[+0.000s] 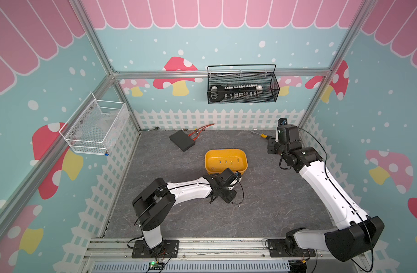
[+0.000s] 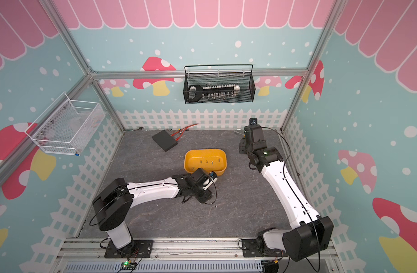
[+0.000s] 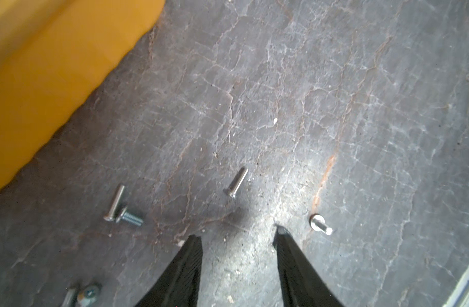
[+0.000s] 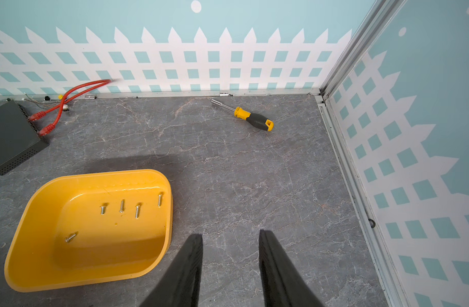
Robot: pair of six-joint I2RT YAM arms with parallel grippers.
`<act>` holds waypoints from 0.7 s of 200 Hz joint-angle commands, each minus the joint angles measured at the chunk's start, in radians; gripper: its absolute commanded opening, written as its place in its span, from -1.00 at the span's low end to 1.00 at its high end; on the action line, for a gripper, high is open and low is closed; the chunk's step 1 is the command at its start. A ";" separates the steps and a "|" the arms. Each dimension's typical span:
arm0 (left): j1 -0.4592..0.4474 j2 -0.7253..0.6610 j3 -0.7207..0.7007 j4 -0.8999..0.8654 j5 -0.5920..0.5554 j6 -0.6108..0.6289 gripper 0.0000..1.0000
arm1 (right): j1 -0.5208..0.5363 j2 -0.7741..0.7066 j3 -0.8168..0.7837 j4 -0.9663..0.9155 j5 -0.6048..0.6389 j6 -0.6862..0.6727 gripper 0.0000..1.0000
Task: Put the screws on the desktop into the storage box
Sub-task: Pick up the screw from the center of the board.
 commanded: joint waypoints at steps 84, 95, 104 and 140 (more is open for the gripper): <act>-0.015 0.109 0.112 -0.030 -0.040 0.089 -0.12 | -0.016 -0.026 -0.019 0.031 -0.025 -0.007 -0.18; -0.020 0.119 0.119 -0.030 -0.042 0.091 -0.14 | -0.017 -0.026 -0.020 0.031 -0.025 -0.008 -0.18; -0.022 0.126 0.121 -0.032 -0.040 0.090 -0.17 | -0.017 -0.028 -0.022 0.031 -0.025 -0.008 -0.18; -0.033 0.144 0.121 -0.031 -0.034 0.085 -0.24 | -0.023 -0.039 -0.039 0.044 -0.025 -0.007 -0.17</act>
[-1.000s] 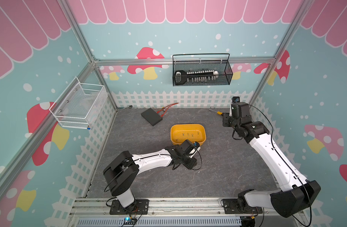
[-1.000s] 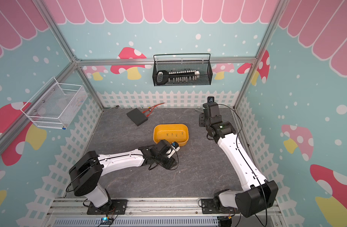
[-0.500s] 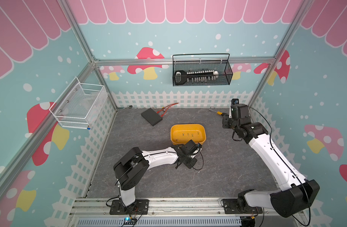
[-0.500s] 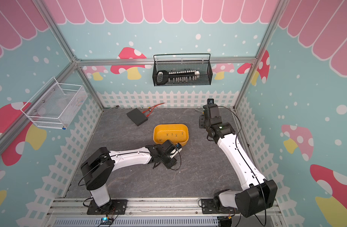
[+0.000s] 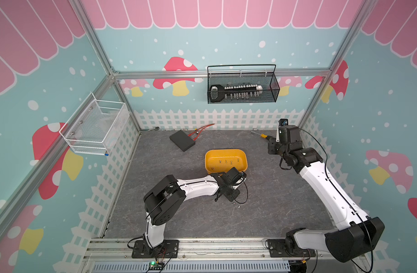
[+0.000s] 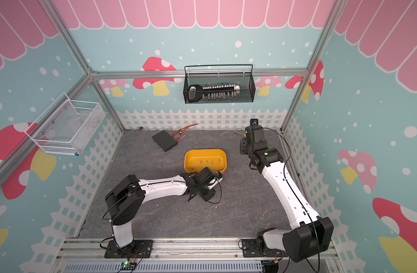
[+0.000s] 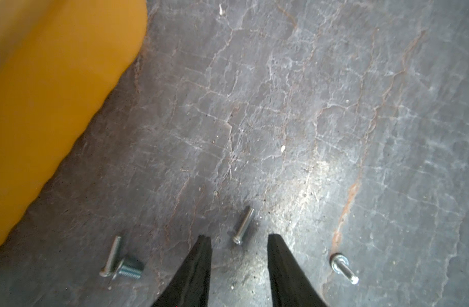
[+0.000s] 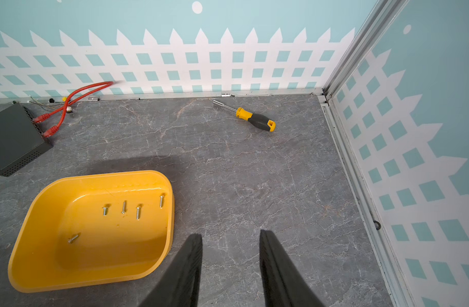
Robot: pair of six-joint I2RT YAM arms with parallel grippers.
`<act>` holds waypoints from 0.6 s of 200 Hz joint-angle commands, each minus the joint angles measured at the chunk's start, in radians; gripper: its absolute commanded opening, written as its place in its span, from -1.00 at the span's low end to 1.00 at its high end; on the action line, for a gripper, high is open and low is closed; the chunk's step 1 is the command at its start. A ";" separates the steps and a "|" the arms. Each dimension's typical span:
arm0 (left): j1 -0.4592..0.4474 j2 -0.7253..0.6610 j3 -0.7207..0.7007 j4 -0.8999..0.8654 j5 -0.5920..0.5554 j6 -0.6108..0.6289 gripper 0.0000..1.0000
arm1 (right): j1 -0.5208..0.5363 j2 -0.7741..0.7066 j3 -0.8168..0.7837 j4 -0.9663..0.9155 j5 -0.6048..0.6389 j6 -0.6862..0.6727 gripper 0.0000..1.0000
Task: Put the screws on the desktop into the storage box
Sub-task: Pick up the screw from the center of the board.
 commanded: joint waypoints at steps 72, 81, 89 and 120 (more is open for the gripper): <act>-0.028 0.050 0.009 -0.014 -0.039 0.016 -0.44 | -0.016 -0.028 -0.032 0.030 -0.015 -0.005 -0.17; -0.030 0.052 0.008 -0.015 -0.043 0.016 -0.47 | -0.017 -0.029 -0.034 0.030 -0.014 -0.005 -0.16; -0.030 0.056 0.008 -0.015 -0.047 0.016 -0.49 | -0.017 -0.032 -0.037 0.029 -0.013 -0.005 -0.16; -0.036 0.067 0.013 -0.020 -0.053 0.016 -0.62 | -0.021 -0.035 -0.041 0.031 -0.014 -0.005 -0.16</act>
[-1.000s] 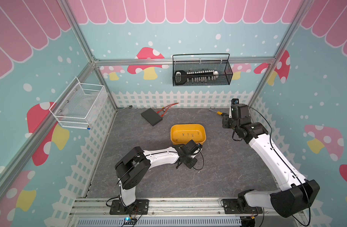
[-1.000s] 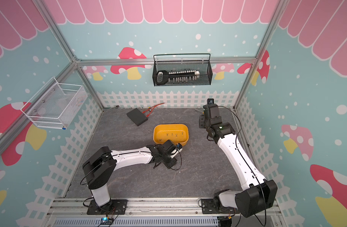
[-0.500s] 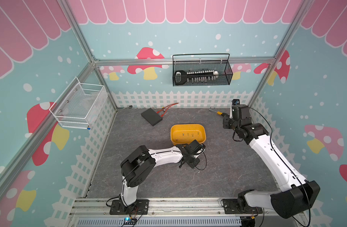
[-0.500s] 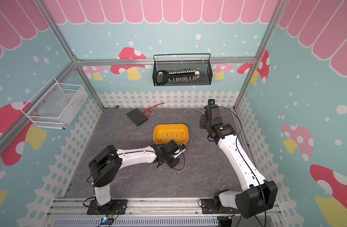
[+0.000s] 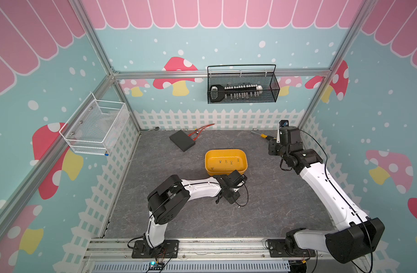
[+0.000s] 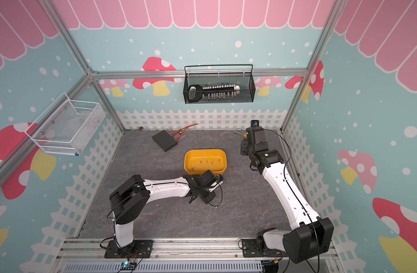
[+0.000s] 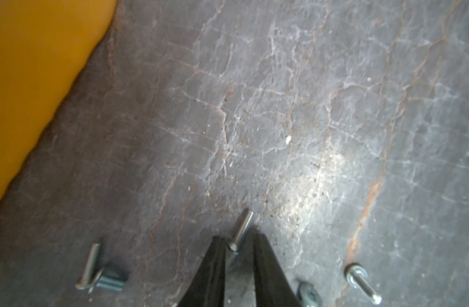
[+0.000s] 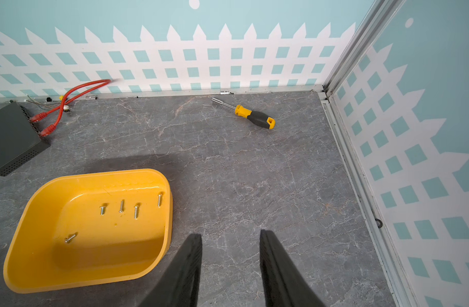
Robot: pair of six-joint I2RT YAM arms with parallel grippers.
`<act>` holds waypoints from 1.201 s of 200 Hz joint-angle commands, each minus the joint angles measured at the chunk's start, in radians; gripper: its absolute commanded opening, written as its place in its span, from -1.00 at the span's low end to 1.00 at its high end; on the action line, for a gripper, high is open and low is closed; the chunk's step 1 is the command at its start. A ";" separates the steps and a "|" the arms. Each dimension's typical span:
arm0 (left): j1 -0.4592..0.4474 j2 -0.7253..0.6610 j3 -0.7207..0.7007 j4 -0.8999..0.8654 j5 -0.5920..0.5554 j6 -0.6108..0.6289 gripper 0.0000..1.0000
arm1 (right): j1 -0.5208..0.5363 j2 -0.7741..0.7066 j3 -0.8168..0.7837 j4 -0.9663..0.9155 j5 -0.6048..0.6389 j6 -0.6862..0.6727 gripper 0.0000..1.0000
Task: Put the screws on the desktop into the storage box
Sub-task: Pick up the screw from the center of the board.
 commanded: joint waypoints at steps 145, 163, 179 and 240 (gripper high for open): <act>-0.021 -0.122 0.013 -0.029 -0.058 -0.003 -1.00 | -0.008 -0.016 -0.013 0.014 -0.024 0.000 -0.16; -0.013 -0.153 0.016 -0.037 -0.073 -0.013 -1.00 | -0.008 -0.016 -0.015 0.013 -0.025 0.000 -0.16; 0.003 -0.178 0.024 -0.040 -0.070 -0.023 -1.00 | -0.009 -0.015 -0.015 0.013 -0.027 0.001 -0.15; 0.111 -0.180 0.154 -0.057 -0.084 -0.019 -1.00 | -0.009 -0.009 -0.022 0.018 -0.081 0.022 -0.15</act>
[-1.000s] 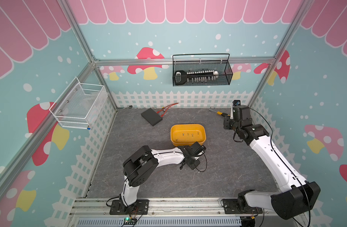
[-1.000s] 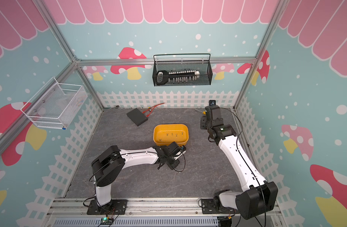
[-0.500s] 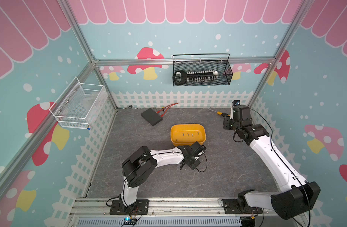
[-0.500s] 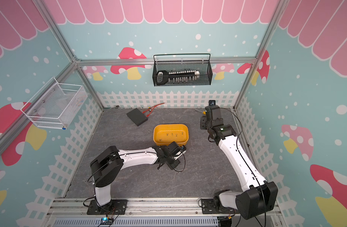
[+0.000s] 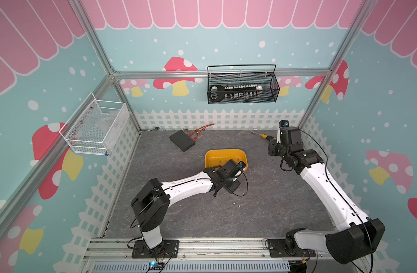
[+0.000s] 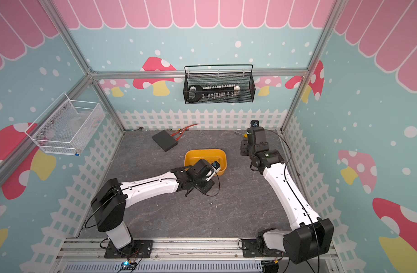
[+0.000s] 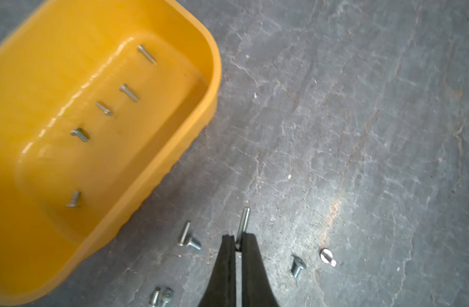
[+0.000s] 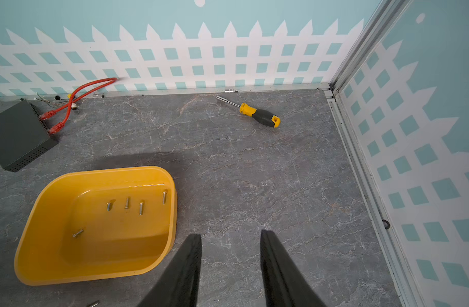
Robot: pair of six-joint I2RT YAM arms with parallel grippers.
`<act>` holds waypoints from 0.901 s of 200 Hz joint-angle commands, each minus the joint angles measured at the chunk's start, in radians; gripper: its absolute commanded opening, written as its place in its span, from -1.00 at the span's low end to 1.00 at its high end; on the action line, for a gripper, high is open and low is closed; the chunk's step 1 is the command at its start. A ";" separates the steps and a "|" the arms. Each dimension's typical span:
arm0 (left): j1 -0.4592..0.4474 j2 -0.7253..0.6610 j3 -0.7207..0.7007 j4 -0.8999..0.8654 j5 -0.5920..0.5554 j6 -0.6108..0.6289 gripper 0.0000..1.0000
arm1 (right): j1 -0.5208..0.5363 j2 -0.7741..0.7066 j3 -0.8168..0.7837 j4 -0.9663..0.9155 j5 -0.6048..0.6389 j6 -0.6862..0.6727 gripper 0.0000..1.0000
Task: Put the screws on the desktop into the storage box
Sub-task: Pick up the screw from the center of the board, then place the screw in the storage box.
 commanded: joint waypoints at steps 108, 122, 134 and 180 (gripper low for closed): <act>0.200 0.240 0.338 -0.052 -0.021 0.029 -1.00 | -0.003 0.001 -0.059 0.049 -0.113 0.059 -0.14; 0.207 0.272 0.356 -0.054 -0.009 0.026 -1.00 | -0.003 0.001 -0.061 0.053 -0.117 0.062 -0.14; 0.211 0.300 0.374 -0.055 0.003 0.024 -1.00 | -0.003 0.003 -0.061 0.054 -0.120 0.063 -0.14; 0.213 0.406 0.444 -0.070 0.046 0.024 -1.00 | -0.003 0.013 -0.068 0.059 -0.126 0.066 -0.14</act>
